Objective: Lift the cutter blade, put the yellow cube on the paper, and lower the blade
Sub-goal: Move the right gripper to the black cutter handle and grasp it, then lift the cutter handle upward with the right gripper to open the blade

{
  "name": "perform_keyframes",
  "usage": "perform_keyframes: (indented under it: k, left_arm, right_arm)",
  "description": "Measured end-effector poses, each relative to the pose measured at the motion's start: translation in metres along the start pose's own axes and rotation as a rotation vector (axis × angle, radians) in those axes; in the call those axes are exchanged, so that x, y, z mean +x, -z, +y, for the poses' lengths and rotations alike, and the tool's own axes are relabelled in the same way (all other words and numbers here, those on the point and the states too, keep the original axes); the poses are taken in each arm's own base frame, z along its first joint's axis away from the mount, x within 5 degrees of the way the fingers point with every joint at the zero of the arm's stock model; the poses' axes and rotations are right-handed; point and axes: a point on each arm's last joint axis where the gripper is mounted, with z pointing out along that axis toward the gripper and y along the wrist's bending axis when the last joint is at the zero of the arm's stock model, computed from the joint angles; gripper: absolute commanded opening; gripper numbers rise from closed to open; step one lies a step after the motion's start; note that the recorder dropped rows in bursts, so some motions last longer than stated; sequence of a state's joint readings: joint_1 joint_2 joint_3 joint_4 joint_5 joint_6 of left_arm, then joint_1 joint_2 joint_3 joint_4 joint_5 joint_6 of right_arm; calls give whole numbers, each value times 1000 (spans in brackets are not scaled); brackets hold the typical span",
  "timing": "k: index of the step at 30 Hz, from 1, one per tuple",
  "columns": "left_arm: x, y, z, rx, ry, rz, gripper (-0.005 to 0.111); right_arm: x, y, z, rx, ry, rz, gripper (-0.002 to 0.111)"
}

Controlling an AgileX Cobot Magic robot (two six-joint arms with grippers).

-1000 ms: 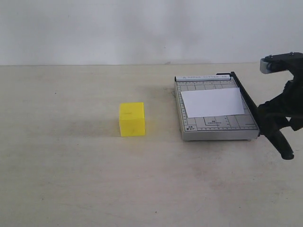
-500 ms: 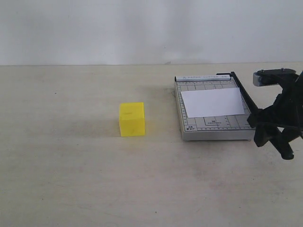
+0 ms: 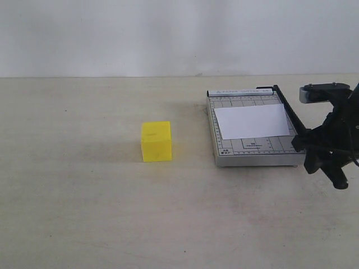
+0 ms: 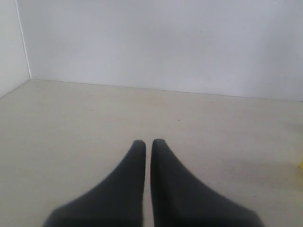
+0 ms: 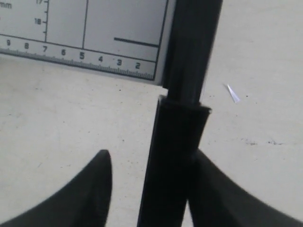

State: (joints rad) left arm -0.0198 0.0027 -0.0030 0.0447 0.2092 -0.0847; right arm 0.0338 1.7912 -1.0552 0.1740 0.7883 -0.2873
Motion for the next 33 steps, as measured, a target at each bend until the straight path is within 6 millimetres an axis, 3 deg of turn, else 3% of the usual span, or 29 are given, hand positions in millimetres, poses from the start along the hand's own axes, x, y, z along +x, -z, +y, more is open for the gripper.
perform_keyframes:
  k: [3,6,15,33]
  left_arm:
    - [0,0,0,0,0,0,4]
    - [0,0,0,0,0,0,4]
    - [0,0,0,0,0,0,4]
    - [0,0,0,0,-2,0,4]
  right_arm:
    - [0,0,-2,10,-1,2,10]
    - [0,0,-2,10,-22,2,3]
    - [0,2,-1,10,-26,-3,3]
    - [1,57,6,34,-40,-207,3]
